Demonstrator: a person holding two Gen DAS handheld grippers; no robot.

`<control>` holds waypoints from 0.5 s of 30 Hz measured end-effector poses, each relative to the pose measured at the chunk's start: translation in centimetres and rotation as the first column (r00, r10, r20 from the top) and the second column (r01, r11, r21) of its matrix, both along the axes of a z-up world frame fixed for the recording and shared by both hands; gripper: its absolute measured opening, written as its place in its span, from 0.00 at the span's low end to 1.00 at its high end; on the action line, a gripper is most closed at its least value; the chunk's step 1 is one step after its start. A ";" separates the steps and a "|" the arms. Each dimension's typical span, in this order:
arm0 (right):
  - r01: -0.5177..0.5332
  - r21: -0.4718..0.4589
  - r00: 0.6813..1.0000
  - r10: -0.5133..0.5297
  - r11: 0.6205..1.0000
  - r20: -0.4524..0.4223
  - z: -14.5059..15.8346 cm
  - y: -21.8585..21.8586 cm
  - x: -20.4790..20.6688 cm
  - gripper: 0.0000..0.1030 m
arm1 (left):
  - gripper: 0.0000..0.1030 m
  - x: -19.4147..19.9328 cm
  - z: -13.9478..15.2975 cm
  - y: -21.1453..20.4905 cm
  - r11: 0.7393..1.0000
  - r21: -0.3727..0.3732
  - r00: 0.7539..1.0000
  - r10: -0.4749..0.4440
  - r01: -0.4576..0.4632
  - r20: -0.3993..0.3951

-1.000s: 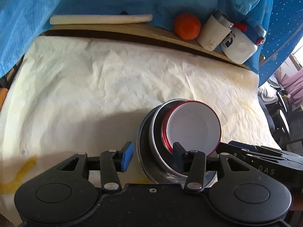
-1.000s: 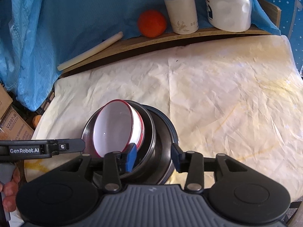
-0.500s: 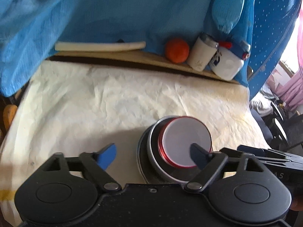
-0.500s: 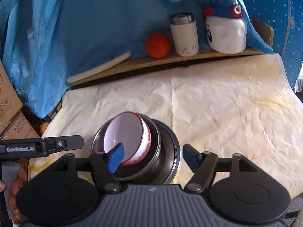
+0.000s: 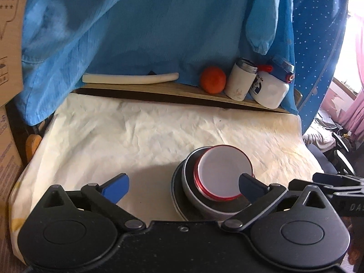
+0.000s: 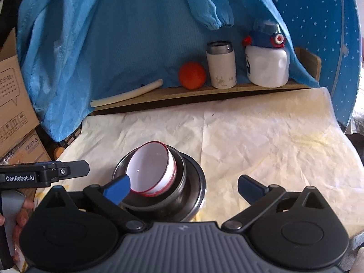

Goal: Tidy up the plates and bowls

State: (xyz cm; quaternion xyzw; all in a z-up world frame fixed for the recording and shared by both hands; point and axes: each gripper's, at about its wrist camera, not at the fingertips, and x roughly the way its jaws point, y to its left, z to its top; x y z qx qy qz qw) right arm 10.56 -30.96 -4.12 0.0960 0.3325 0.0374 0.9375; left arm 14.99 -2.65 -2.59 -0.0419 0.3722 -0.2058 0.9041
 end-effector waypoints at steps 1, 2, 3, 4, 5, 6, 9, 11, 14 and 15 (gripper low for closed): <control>0.000 -0.001 1.000 0.000 1.000 0.009 0.0 -0.2 -0.5 1.00 | 0.99 -0.5 0.0 0.0 1.000 0.000 1.000 0.000 0.000 0.009; 0.000 -0.002 1.000 0.000 1.000 0.014 0.1 -0.3 -0.8 1.00 | 0.99 -0.9 -0.1 0.0 1.000 -0.001 1.000 0.003 -0.003 0.015; 0.000 -0.003 1.000 0.000 1.000 0.020 0.1 -0.3 -1.1 1.00 | 0.99 -1.3 -0.1 0.0 1.000 -0.003 1.000 0.004 -0.004 0.021; -0.001 -0.006 1.000 0.001 1.000 0.024 0.1 -0.4 -1.5 1.00 | 0.99 -1.8 -0.1 0.0 1.000 -0.003 1.000 0.006 -0.006 0.028; -0.001 -0.009 1.000 0.002 1.000 0.027 0.2 -0.4 -1.8 1.00 | 0.99 -2.2 -0.1 0.0 1.000 0.000 0.999 0.009 -0.009 0.034; -0.001 -0.010 0.999 0.001 1.000 0.033 0.2 -0.4 -2.2 1.00 | 0.99 -2.6 -0.1 0.0 1.000 0.006 0.999 0.010 -0.010 0.042; -0.001 -0.007 0.999 0.001 1.000 0.035 0.0 -0.4 -3.2 1.00 | 0.99 -3.8 -0.2 0.0 1.000 0.020 0.998 0.013 -0.014 0.057; -0.003 -0.007 0.999 0.003 1.000 0.034 -0.2 -0.3 -3.9 1.00 | 0.99 -4.6 -0.3 0.2 0.999 0.024 0.998 0.023 -0.024 0.064; -0.002 -0.003 0.999 0.002 1.000 0.045 -0.4 -0.4 -5.1 1.00 | 0.99 -5.7 -0.5 0.5 0.999 0.033 0.997 0.031 -0.033 0.070; -0.003 -0.002 0.999 0.003 1.000 0.046 -0.5 -0.4 -5.5 1.00 | 0.99 -6.0 -0.5 0.6 0.999 0.035 0.997 0.034 -0.037 0.070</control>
